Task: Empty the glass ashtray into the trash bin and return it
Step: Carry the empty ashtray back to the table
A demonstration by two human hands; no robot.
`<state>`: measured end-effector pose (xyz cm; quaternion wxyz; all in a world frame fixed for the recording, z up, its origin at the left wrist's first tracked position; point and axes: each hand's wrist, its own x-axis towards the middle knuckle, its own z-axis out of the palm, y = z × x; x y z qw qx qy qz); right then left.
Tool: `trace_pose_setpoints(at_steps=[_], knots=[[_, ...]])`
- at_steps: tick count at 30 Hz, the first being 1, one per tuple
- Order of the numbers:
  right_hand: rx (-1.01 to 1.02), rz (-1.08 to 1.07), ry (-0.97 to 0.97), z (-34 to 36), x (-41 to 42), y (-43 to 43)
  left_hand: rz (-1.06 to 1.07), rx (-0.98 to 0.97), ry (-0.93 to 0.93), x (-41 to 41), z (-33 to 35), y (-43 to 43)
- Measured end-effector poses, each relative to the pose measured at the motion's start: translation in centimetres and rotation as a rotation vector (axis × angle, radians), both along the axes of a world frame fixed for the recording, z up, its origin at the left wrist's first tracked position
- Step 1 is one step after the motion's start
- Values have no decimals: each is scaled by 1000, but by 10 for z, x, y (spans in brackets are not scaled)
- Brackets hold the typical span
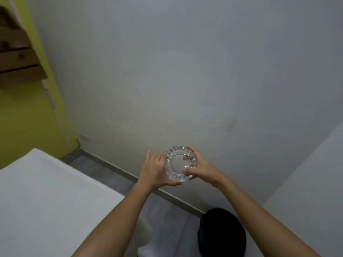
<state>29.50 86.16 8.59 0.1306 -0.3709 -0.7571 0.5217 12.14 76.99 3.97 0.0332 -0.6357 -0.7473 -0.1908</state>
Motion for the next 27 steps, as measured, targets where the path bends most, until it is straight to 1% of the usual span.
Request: trace_pose_setpoints(at_steps=[2,4,7,9,11,13,15,16,19,24,27], knots=[[109,240,-77,20,-32,-37,136,29,8,-22,19,-63],[292,430,-169,29,-71,-75,260,1,18,-46,29,-122],[526,690,-175,30,-126,-126,424,-6,52,-72,36,-200],[584,801,-167,28,-165,-169,539,-54,55,-89,42,-258],[631,876,-137,33,-196,-205,645,-46,57,-102,44,-301],[693,999,-114,33,-231,-263,764,-65,46,-114,48,-365],[745,1005,-99,35,-244,-283,799,-100,52,-121,48,-387],[775,1049,-83,33,-258,-308,845,-110,48,-124,46,-415],[847,1162,-42,22,-297,-396,994,-133,-24,-138,39,-508],[795,1307,-3,-7,-340,-519,1119,-244,-75,-152,20,-631],[766,1352,-11,-27,-354,-574,1156,-293,-129,-156,4,-684]])
